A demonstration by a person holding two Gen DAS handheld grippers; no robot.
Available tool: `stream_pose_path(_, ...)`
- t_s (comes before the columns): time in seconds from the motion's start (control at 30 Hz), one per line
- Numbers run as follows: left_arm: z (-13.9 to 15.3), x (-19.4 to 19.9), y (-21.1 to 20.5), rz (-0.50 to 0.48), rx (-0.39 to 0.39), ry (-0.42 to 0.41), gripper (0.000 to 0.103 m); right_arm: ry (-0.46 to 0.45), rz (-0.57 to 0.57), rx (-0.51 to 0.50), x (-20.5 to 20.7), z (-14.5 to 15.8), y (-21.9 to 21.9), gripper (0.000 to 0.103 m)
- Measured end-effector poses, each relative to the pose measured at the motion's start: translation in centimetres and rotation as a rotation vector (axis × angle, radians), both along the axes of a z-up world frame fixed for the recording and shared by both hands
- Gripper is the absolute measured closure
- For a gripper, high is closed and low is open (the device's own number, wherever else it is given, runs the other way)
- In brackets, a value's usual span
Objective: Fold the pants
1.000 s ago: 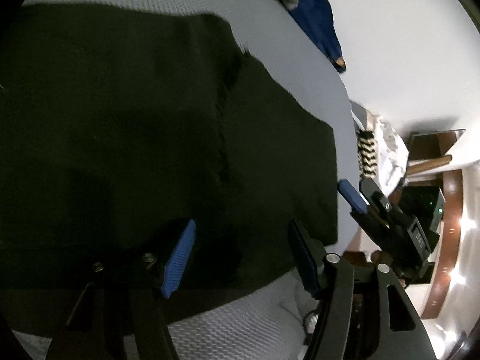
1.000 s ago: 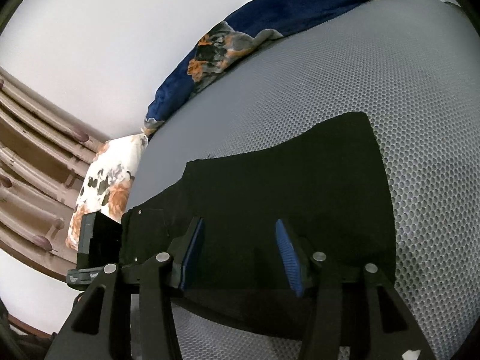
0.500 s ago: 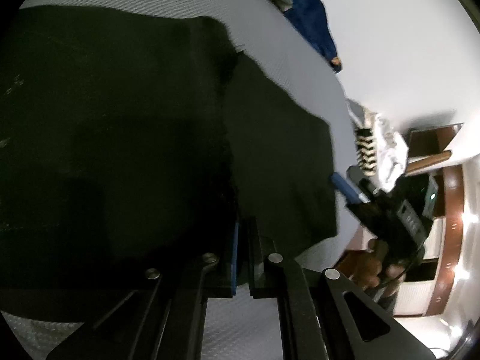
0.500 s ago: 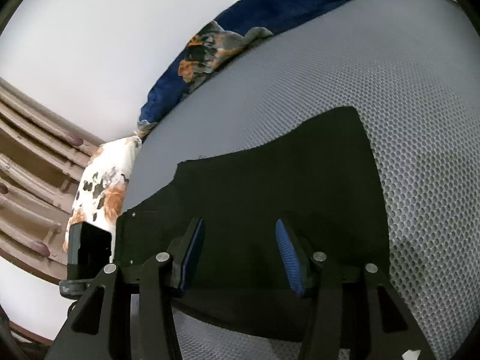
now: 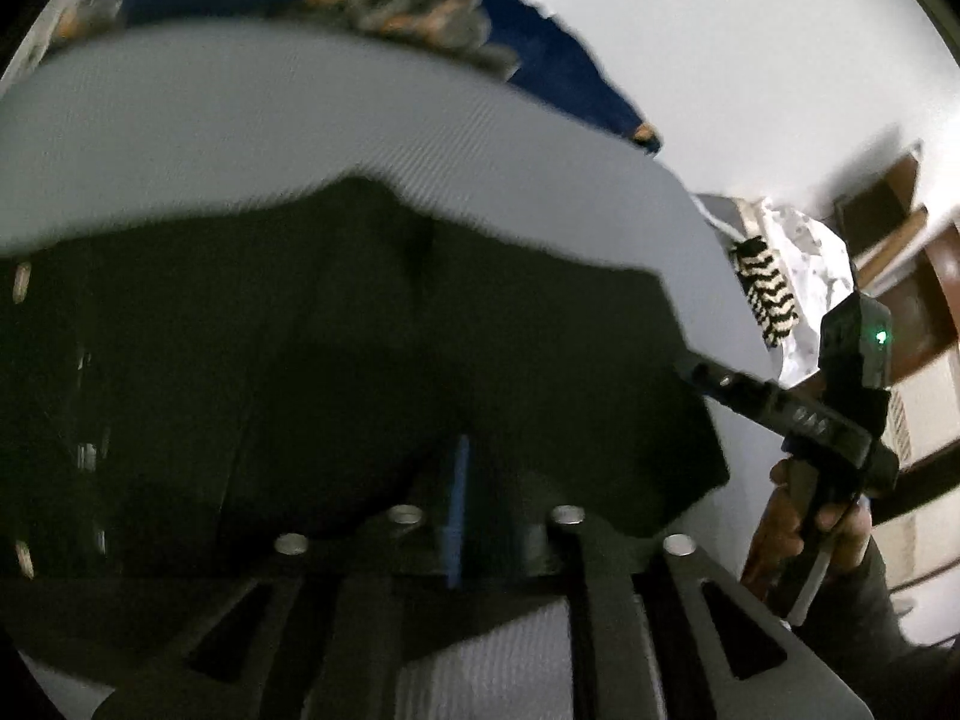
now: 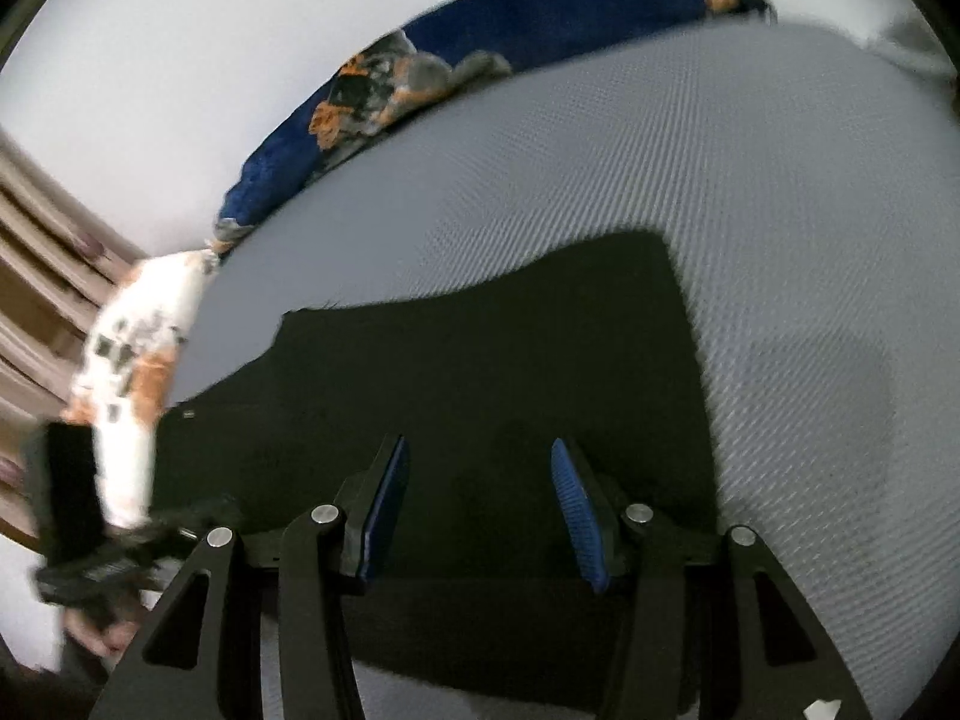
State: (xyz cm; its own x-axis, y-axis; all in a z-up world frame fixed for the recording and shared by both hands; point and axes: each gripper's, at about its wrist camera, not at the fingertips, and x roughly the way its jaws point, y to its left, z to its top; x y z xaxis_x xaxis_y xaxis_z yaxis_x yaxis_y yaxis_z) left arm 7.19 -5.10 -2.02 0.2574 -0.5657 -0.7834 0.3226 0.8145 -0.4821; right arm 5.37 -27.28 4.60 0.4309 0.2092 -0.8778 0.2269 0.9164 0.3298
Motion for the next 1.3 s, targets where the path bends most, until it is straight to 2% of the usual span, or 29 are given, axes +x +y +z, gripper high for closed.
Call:
stream_pose_path(0.07,0.5,1.4,-1.8,-0.019,0.016,-0.061,0.083,-0.007,0.013,-0.07,0.8,0.1,-0.2,0.055)
stream_pose_path(0.17,0.1,3.6,-3.9,-0.045,0.054,-0.099,0.083,-0.002,0.032,-0.151,2.5,-0.1,-0.4,0.056)
stream_pose_path(0.33,-2.0,6.8,-5.9,-0.05,0.106,-0.079,0.083,0.007,0.07,-0.22,4.9,-1.0,-0.7,0.062)
stream_pose_path(0.43,-3.6,8.2,-6.4,-0.049,0.16,-0.07,0.083,0.004,0.074,-0.242,6.0,-1.9,-1.0,0.067)
stream_pose_path(0.5,-3.9,8.6,-6.3,-0.048,0.145,-0.085,0.083,0.037,0.07,-0.221,6.5,-3.0,-1.5,0.072)
stream_pose_path(0.57,-4.2,8.9,-6.4,-0.057,0.155,-0.091,0.083,0.023,0.039,-0.182,6.6,-3.5,-2.3,0.075)
stream_pose_path(0.67,-4.1,9.0,-6.5,-0.072,0.163,-0.092,0.083,0.029,0.048,-0.179,6.6,-3.4,-2.5,0.076)
stream_pose_path(0.77,-3.6,8.1,-6.0,-0.085,0.18,-0.092,0.083,0.031,0.05,-0.185,5.7,-2.7,-2.2,0.076)
stream_pose_path(0.83,-3.4,7.1,-5.4,-0.1,0.182,-0.079,0.077,0.032,0.063,-0.206,4.7,-2.0,-1.8,0.075)
stream_pose_path(0.9,-3.2,5.7,-4.7,-0.112,0.198,-0.076,0.075,0.044,0.083,-0.212,3.3,-1.6,-1.3,0.074)
stream_pose_path(0.97,-2.8,4.0,-3.8,-0.117,0.212,-0.078,0.075,0.07,0.085,-0.211,2.1,-1.5,-1.0,0.074)
stream_pose_path(1.1,-2.4,1.3,-2.4,-0.118,0.186,-0.046,0.074,0.099,0.087,-0.182,-0.3,-1.2,-0.6,0.074)
stream_pose_path(1.23,-3.3,-1.0,-2.0,-0.136,0.182,-0.003,0.074,0.132,0.091,-0.173,-2.1,-1.4,0.0,0.074)
stream_pose_path(1.3,-3.2,-1.7,-1.8,-0.129,0.184,-0.038,0.074,0.15,0.094,-0.172,-2.7,-1.5,0.3,0.072)
